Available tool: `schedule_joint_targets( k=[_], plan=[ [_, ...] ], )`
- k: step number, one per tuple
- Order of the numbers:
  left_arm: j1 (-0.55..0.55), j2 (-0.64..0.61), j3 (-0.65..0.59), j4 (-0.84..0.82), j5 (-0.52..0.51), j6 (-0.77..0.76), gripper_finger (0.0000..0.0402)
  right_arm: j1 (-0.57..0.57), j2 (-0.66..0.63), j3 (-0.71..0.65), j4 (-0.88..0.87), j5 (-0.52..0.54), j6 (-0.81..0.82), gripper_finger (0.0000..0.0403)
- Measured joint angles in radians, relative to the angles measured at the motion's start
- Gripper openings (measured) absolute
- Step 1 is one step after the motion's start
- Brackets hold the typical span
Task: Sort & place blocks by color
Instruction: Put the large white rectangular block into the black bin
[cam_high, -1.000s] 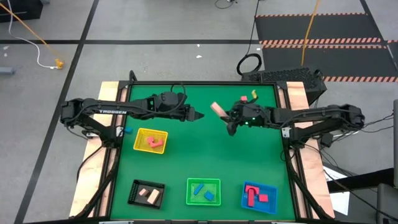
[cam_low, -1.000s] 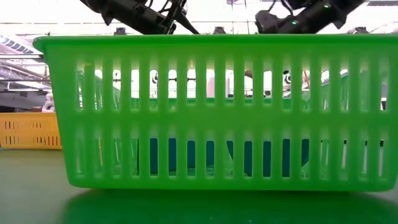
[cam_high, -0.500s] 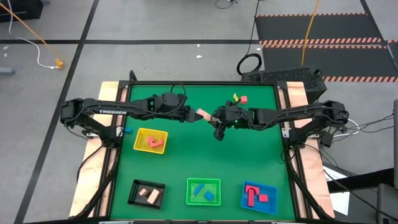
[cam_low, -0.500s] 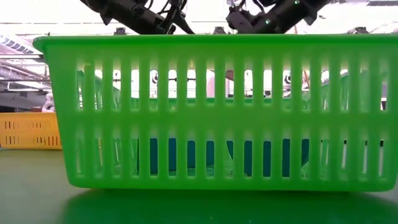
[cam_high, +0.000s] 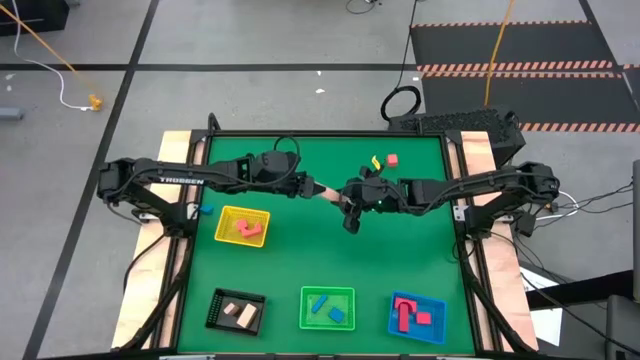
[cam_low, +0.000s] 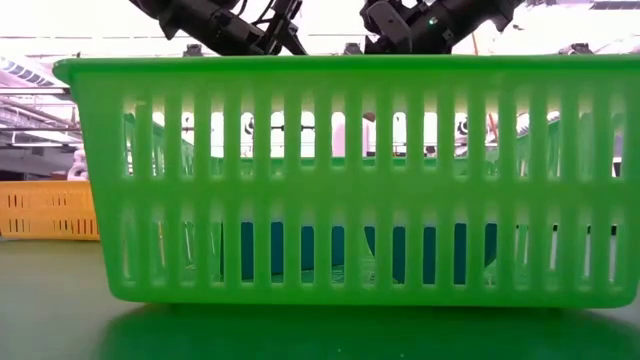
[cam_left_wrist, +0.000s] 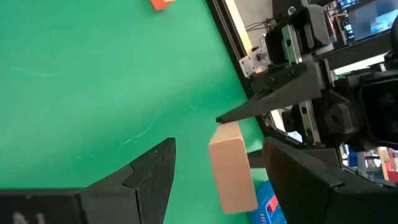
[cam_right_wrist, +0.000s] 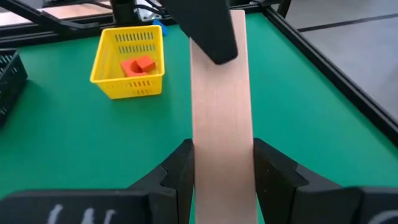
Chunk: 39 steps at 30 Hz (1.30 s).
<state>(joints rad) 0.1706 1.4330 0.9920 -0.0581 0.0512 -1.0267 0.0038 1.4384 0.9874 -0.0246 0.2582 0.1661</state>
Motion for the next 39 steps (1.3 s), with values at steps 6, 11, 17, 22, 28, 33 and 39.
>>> schedule_joint_targets(
  k=[6, 11, 17, 22, 28, 33, 39],
  plan=[
    [-0.006, 0.0, 0.0, -0.001, 0.0, 0.011, 0.0241, 0.001, 0.0, 0.0, -0.001, 0.001, -0.014, 0.0113],
    [-0.009, 0.0, 0.0, -0.004, 0.0, 0.021, 0.0238, 0.001, 0.0, 0.0, -0.001, 0.003, -0.021, 0.0113],
    [-0.009, 0.0, 0.0, -0.004, 0.0, 0.057, 0.0175, 0.001, 0.0, 0.0, -0.001, 0.003, -0.03, 0.0113],
    [-0.008, 0.0, 0.001, 0.01, 0.0, 0.062, 0.0093, 0.001, 0.0, -0.001, -0.002, 0.006, -0.039, 0.0115],
    [-0.008, 0.0, 0.001, 0.03, -0.002, 0.05, 0.0064, 0.001, 0.0, -0.001, -0.002, 0.034, -0.064, 0.012],
    [-0.008, 0.0, 0.001, 0.031, -0.001, 0.064, 0.0065, 0.001, 0.0, -0.001, -0.002, 0.028, -0.08, 0.0132],
    [-0.009, 0.0, 0.001, 0.025, 0.005, 0.085, 0.0065, 0.0, -0.016, -0.001, -0.01, 0.02, -0.069, 0.0166]
  ],
)
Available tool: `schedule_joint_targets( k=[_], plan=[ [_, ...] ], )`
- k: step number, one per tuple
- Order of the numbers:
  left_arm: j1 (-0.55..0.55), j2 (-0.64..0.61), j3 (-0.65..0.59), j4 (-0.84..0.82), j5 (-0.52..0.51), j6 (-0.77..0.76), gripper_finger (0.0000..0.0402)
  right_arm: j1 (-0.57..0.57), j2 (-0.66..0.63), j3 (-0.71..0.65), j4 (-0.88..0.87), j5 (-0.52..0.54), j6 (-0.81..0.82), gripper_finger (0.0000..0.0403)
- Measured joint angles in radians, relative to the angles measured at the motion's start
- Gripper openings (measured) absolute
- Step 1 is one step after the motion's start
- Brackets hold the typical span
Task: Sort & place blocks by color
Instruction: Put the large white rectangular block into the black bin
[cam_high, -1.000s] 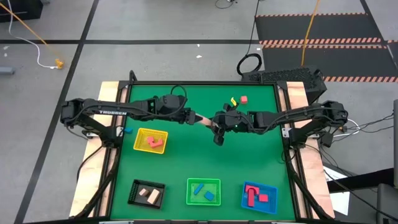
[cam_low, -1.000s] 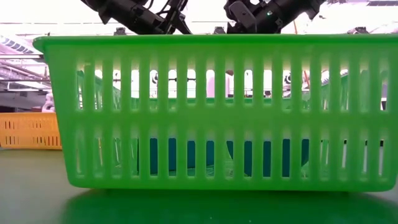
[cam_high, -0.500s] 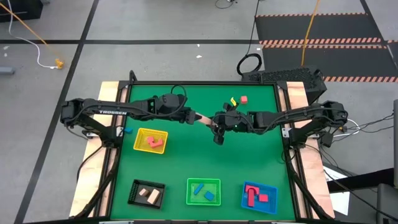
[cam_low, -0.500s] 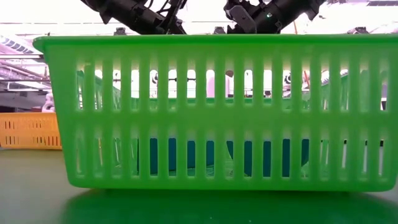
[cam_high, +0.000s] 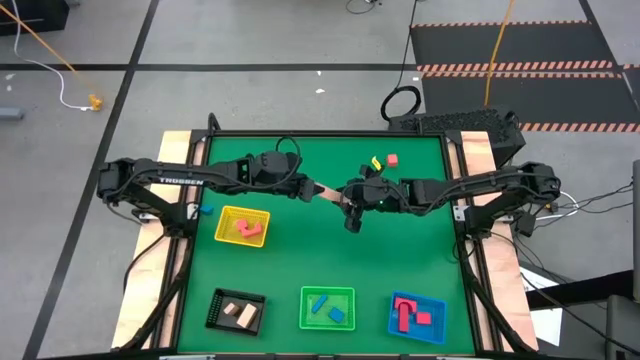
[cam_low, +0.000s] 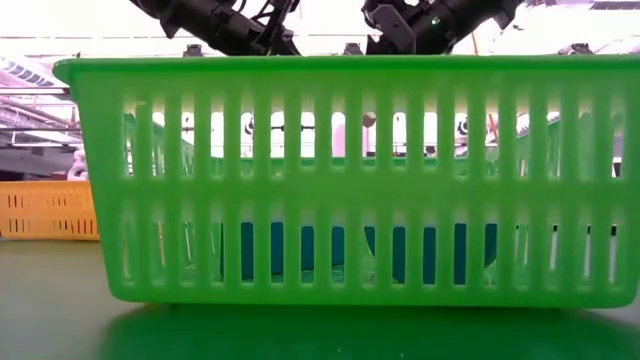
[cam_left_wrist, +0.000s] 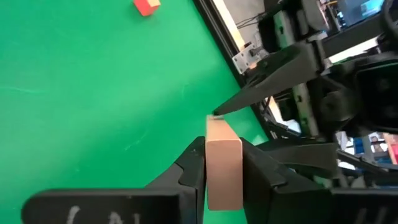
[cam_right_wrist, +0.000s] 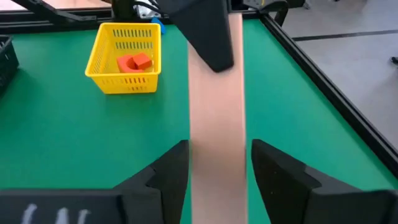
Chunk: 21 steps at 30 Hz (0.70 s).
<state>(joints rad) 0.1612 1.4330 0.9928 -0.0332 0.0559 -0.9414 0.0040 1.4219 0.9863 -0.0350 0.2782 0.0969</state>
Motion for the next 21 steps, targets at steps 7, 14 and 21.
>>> schedule_joint_targets(
  k=[7, 14, 21],
  plan=[
    [0.001, 0.0, 0.0, -0.065, -0.002, 0.031, 0.0065, -0.003, -0.077, 0.0, -0.085, 0.002, 0.02, 0.02],
    [-0.005, 0.0, -0.001, -0.18, 0.046, 0.046, 0.0063, -0.049, -0.174, 0.0, -0.326, 0.015, 0.122, 0.0205],
    [-0.071, 0.0, -0.001, -0.18, 0.173, 0.002, 0.0063, -0.118, -0.221, -0.001, -0.551, 0.111, 0.155, 0.0205]
  ],
)
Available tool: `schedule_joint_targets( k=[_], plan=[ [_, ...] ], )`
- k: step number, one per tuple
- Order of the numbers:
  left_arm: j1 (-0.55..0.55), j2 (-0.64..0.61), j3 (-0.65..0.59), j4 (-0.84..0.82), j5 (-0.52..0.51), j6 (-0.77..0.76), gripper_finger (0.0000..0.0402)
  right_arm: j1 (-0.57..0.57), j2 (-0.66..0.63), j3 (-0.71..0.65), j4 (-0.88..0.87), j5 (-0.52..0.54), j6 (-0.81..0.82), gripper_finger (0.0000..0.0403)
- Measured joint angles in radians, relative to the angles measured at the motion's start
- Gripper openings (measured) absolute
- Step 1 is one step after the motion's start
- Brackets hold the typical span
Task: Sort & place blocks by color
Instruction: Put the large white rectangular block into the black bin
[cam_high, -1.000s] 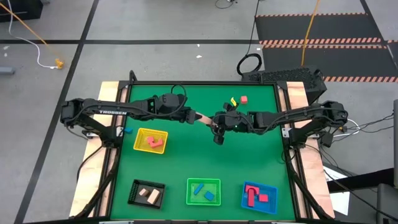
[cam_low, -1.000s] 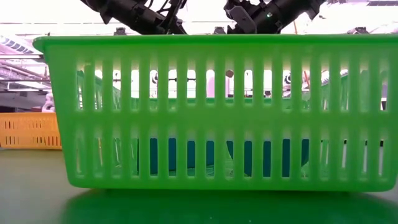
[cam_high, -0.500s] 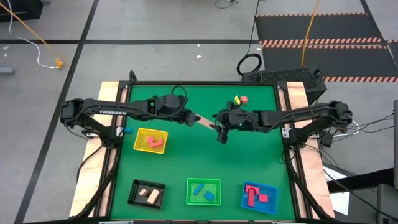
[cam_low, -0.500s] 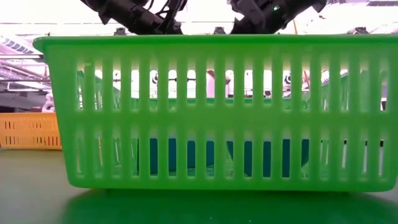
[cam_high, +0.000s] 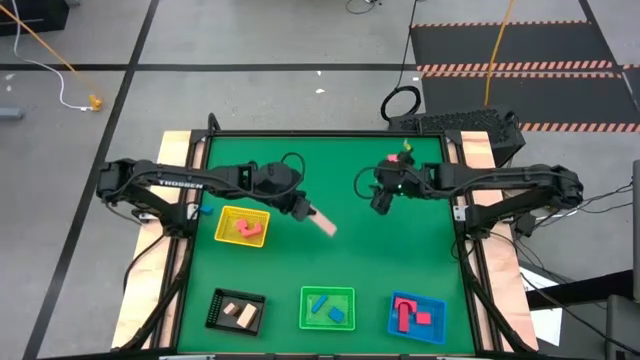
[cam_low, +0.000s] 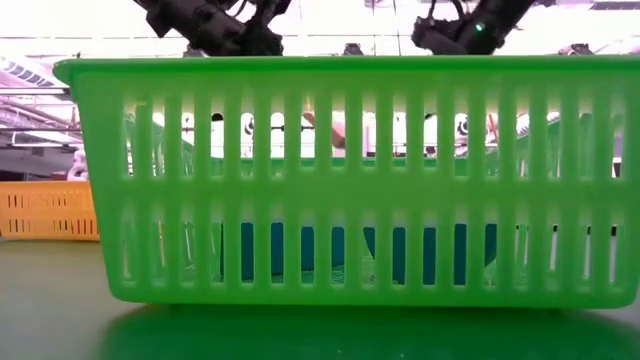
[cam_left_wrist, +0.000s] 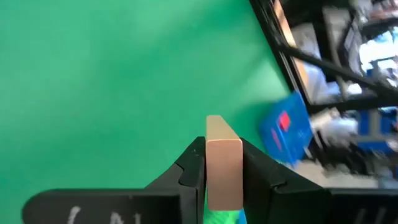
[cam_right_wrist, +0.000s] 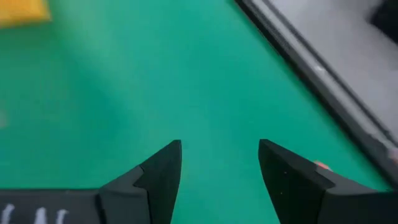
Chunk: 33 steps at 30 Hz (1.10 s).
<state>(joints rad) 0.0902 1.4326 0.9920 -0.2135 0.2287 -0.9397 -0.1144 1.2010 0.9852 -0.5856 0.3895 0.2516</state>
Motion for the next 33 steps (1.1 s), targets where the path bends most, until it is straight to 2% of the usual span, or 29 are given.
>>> schedule_joint_targets(
  k=[8, 14, 19, 22, 27, 30, 33],
  plan=[
    [-0.176, -0.013, 0.0, 0.003, 0.044, -0.238, 0.0065, -0.071, -0.007, 0.0, -0.18, 0.003, -0.001, 0.0205],
    [-0.321, -0.04, 0.001, 0.014, 0.038, -0.475, 0.0066, -0.077, -0.006, -0.041, -0.2, -0.001, -0.001, 0.0205],
    [-0.442, -0.07, 0.0, -0.017, 0.035, -0.647, 0.0066, -0.076, -0.006, -0.12, -0.159, -0.006, -0.002, 0.0205],
    [-0.5, -0.089, 0.002, -0.045, 0.031, -0.733, 0.0066, -0.077, -0.006, -0.174, -0.104, -0.061, -0.001, 0.0205],
    [-0.582, -0.105, 0.001, -0.193, 0.001, -0.853, 0.0066, -0.076, -0.006, -0.268, 0.021, -0.138, 0.001, 0.0205],
    [-0.624, -0.107, -0.001, -0.304, 0.003, -0.91, 0.0067, -0.076, -0.006, -0.291, 0.05, -0.154, 0.026, 0.0205],
    [-0.661, -0.107, -0.001, -0.347, 0.007, -0.947, 0.0067, -0.076, -0.006, -0.294, 0.059, -0.181, 0.025, 0.0204]
  ],
)
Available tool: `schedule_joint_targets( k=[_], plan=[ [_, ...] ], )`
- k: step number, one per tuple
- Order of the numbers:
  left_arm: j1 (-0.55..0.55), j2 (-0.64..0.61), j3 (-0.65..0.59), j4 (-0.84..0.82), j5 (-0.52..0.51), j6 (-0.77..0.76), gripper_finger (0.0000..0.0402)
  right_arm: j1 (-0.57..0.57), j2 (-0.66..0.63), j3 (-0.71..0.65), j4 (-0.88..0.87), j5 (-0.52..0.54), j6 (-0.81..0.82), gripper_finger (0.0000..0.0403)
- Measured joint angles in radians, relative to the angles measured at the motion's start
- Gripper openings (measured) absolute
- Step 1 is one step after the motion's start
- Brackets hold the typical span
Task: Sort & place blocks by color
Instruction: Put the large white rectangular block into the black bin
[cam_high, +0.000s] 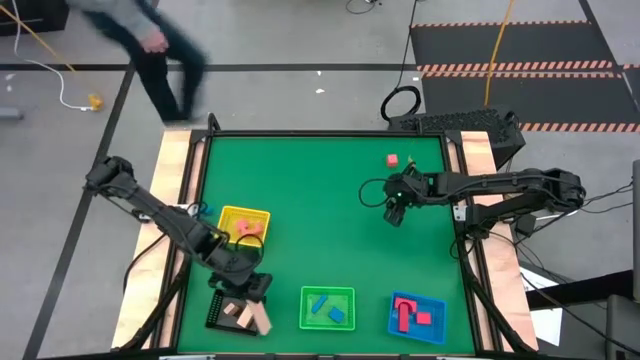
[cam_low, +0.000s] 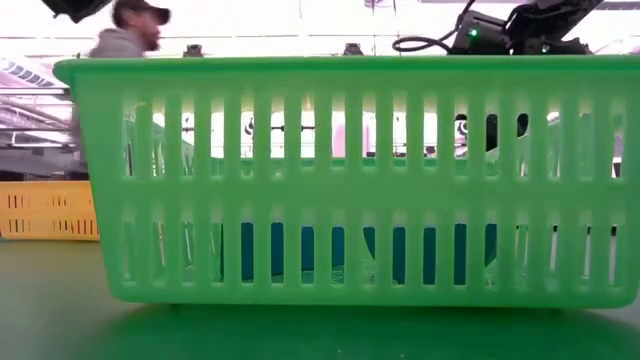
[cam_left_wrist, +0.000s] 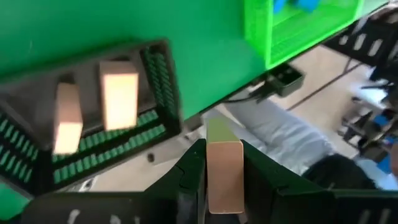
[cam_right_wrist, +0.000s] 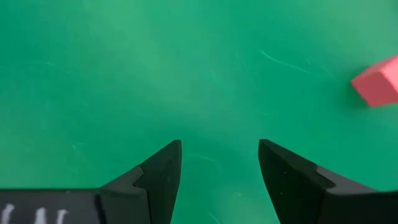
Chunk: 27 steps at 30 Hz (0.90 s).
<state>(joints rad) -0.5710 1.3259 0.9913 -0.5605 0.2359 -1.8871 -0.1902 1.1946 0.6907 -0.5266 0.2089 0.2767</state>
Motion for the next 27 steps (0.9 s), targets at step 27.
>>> schedule_joint_targets(
  k=[27],
  plan=[
    [-0.125, -0.052, 0.001, -0.428, 0.007, -0.127, 0.0067, 0.0, 0.0, 0.0, 0.275, -0.004, 0.0, 0.0194]
  ],
)
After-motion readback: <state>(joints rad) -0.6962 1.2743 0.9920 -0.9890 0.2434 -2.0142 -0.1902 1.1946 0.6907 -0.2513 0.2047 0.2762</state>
